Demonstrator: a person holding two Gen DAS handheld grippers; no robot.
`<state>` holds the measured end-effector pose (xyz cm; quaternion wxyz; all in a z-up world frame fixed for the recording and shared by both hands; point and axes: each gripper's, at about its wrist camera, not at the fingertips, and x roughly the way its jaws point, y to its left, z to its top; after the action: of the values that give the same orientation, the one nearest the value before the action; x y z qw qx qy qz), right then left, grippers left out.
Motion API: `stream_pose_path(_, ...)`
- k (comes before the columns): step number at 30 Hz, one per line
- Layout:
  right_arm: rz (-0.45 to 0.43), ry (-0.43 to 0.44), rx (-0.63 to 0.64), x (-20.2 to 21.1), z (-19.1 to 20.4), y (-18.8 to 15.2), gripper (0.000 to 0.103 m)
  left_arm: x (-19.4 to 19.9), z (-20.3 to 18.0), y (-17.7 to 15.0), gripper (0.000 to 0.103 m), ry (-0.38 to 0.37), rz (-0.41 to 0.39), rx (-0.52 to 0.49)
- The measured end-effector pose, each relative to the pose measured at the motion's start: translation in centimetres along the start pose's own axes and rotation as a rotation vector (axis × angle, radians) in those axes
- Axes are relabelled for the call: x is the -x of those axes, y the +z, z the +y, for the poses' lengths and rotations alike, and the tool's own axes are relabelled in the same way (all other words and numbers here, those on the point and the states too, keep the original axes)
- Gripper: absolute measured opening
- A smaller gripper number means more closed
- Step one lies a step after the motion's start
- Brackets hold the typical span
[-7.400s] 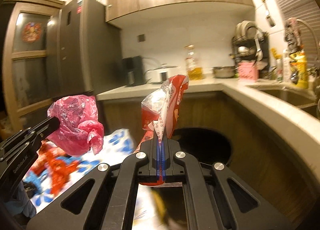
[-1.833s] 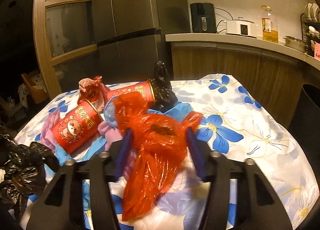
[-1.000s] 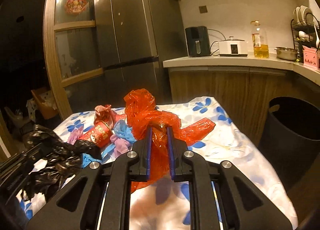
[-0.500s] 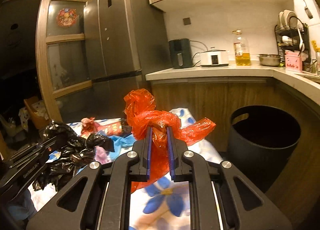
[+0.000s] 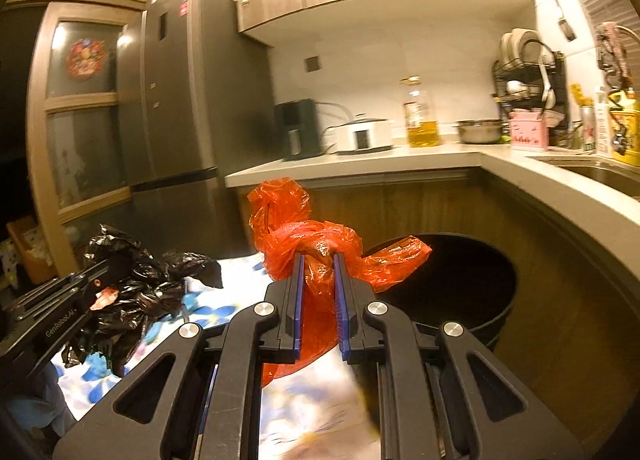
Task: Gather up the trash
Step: 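Lift and carry the black bag and red cellophane over the black bin, then open both tools to drop the black bag and red cellophane into the bin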
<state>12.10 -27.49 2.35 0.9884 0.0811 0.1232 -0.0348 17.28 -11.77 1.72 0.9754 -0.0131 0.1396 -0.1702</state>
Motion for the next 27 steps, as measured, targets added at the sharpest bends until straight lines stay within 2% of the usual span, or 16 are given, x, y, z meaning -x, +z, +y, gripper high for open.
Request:
stream_pose_path(10,-0.057,-0.137,-0.054,-0.5,-6.2,2.2,0.015,-4.8,-6.0,2.0,0.003,-0.116,-0.023,-0.024)
stream_pose_path(16,-0.085,-0.200,-0.048,-0.8,-8.0,2.9,0.015,-7.3,-9.0,2.9,0.003,-0.168,-0.026,-0.027)
stream_pose_path(27,-0.080,-0.229,-0.054,-2.3,-10.4,3.3,0.015,-10.3,-12.4,2.9,0.003,-0.207,-0.015,-0.042)
